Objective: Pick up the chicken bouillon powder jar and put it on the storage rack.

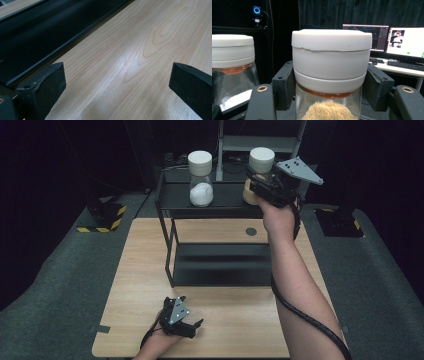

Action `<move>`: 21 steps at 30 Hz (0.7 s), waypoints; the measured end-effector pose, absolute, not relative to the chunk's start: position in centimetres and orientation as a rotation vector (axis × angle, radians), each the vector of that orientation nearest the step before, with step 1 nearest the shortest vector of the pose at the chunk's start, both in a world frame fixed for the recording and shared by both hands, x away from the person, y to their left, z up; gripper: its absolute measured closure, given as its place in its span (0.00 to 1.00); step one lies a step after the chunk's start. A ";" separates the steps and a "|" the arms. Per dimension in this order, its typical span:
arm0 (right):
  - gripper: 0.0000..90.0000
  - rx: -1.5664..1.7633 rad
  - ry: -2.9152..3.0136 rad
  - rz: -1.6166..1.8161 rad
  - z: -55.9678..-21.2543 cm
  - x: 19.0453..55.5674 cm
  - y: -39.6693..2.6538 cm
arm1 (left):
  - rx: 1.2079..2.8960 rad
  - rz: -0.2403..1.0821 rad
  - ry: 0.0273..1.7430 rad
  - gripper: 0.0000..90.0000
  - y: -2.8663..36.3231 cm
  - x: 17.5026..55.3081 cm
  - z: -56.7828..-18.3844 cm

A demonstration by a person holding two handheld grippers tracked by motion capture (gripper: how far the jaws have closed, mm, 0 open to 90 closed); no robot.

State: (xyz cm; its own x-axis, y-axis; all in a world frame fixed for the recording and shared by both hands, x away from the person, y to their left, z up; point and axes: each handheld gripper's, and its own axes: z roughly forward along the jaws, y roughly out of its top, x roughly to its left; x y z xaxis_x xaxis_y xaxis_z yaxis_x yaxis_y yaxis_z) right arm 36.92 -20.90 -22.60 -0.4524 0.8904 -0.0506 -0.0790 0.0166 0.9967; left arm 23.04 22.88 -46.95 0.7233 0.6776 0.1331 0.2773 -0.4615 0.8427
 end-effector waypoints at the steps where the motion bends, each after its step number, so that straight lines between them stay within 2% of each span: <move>1: 0.39 0.868 1.503 1.549 -22.6 37.0 -20.9 | 2.052 0.580 0.724 0.01 22.9 23.0 -46.9; 21: 0.39 0.881 1.514 1.539 -23.4 38.1 -20.6 | 2.052 0.585 0.724 0.01 22.8 23.0 -47.0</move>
